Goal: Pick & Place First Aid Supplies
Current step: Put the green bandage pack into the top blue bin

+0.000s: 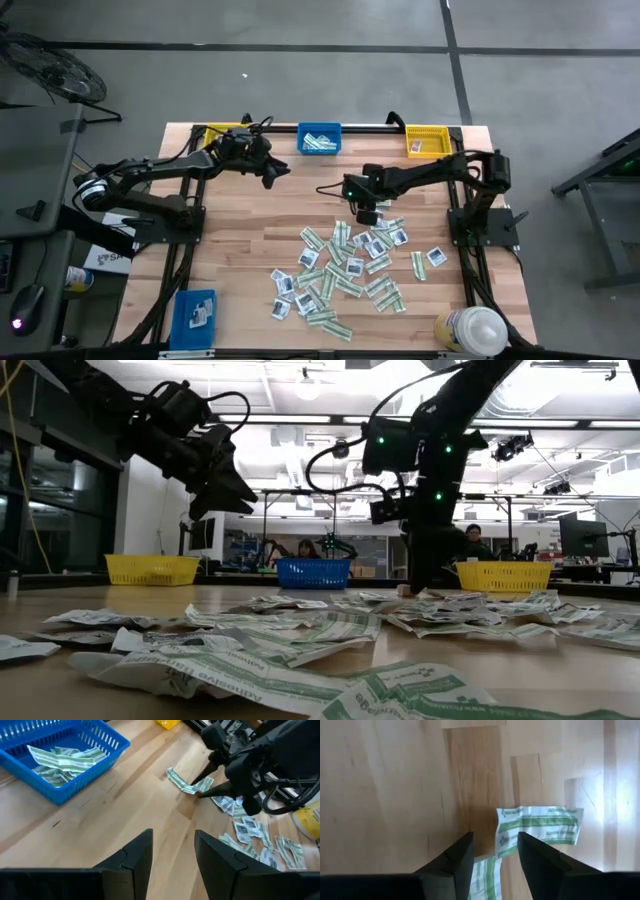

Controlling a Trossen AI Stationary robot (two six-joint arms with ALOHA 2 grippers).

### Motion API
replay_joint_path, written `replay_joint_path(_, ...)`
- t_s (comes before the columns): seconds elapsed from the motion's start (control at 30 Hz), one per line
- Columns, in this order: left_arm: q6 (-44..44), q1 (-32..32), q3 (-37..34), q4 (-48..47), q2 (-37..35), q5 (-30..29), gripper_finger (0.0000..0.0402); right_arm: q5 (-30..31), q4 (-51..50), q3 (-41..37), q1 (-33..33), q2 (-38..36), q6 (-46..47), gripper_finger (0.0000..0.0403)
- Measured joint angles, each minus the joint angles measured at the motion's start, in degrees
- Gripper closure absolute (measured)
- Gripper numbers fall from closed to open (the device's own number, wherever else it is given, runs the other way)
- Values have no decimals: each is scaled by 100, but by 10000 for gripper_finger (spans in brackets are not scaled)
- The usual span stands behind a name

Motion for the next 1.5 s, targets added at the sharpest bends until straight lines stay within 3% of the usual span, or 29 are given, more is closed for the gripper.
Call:
replay_joint_path(0.43,-1,0,1,-18,0,48,257,643,250,2,-50,148,-153,274)
replay_joint_path(0.93,-2,0,4,-20,0,55,257,350,238,2,-287,148,-155,397)
replay_joint_path(1.23,-125,0,4,-18,0,62,257,82,35,105,-351,41,330,402)
replay_joint_path(1.5,-211,0,6,-9,2,119,257,59,-362,635,-318,-453,198,402)
